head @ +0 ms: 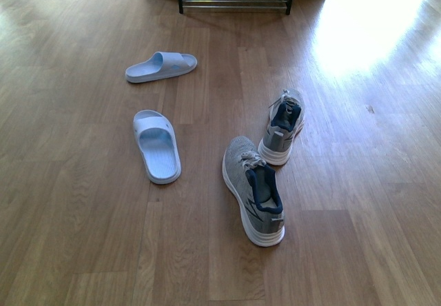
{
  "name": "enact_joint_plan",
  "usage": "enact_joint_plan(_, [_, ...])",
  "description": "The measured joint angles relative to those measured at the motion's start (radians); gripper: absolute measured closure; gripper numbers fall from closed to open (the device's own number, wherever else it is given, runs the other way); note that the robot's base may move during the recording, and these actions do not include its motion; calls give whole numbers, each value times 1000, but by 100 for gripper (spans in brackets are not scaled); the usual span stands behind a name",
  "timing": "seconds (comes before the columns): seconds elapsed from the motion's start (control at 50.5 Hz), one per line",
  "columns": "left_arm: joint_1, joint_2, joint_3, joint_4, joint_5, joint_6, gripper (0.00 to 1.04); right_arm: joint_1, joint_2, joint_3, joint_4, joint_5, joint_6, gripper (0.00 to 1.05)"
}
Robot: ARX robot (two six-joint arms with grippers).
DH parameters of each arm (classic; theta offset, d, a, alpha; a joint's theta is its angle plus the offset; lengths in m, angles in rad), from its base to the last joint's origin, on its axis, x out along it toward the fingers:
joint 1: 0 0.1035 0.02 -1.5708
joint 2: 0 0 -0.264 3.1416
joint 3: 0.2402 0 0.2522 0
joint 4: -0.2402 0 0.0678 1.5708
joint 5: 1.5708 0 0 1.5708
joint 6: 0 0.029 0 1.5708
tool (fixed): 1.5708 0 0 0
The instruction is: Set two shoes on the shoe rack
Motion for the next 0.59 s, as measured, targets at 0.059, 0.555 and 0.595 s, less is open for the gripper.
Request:
enact_joint_plan(0.059, [0, 0, 0, 0, 0, 0, 9, 0, 0, 0, 0, 0, 0, 9])
enact_joint_plan(0.555, [0, 0, 0, 0, 0, 0, 9, 0, 0, 0, 0, 0, 0, 9])
enact_joint_plan(0.595, [0, 0, 0, 0, 0, 0, 9, 0, 0, 0, 0, 0, 0, 9])
